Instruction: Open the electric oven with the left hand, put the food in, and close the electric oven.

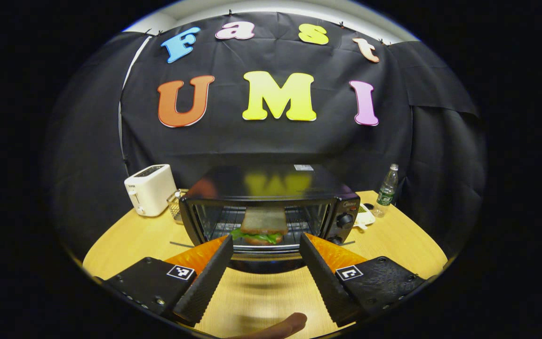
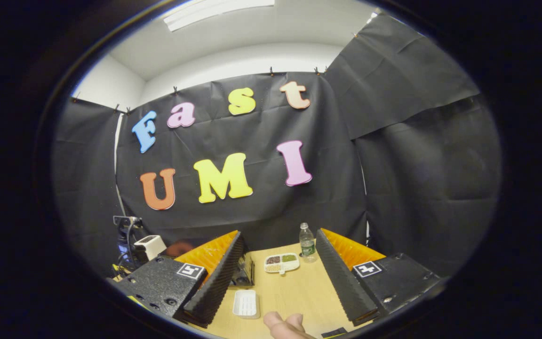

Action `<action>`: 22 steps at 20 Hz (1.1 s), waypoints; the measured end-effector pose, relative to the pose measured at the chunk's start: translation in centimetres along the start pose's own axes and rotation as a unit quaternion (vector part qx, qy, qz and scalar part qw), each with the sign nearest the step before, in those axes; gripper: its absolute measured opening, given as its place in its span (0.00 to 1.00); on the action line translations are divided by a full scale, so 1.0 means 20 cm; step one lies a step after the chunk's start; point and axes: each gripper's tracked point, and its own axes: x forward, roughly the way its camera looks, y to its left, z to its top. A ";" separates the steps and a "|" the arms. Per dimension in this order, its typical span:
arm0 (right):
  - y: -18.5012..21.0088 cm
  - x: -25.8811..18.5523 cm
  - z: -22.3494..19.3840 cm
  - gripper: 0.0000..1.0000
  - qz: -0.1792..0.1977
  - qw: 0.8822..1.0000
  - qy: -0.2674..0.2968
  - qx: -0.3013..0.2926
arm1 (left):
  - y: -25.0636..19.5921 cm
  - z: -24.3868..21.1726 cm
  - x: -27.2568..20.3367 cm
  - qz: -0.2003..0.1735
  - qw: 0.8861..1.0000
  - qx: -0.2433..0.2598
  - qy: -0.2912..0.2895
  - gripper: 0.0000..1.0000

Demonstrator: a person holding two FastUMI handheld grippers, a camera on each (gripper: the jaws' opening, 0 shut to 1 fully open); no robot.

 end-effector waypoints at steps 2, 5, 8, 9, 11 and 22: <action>0.00 0.00 0.00 0.99 0.000 1.000 0.001 -0.001 | -0.02 -0.05 0.05 -0.007 1.000 -0.006 0.014 0.94; -0.01 0.00 -0.01 0.99 -0.001 1.000 0.002 -0.003 | -0.01 -0.01 0.10 -0.001 1.000 0.004 -0.002 0.84; -0.02 0.02 0.00 1.00 -0.005 1.000 0.001 -0.002 | 0.00 0.05 0.16 0.001 1.000 0.009 -0.022 0.96; -0.02 0.02 0.00 1.00 -0.006 1.000 0.001 -0.002 | 0.00 0.08 0.19 0.002 1.000 0.010 -0.028 0.95; -0.02 0.03 -0.01 1.00 -0.007 1.000 0.003 0.000 | 0.01 0.15 0.26 0.001 0.999 0.010 -0.045 0.94; 0.00 -0.05 0.01 0.89 -0.011 1.000 -0.005 -0.009 | 0.08 0.49 -0.15 0.000 0.992 -0.015 -0.122 0.92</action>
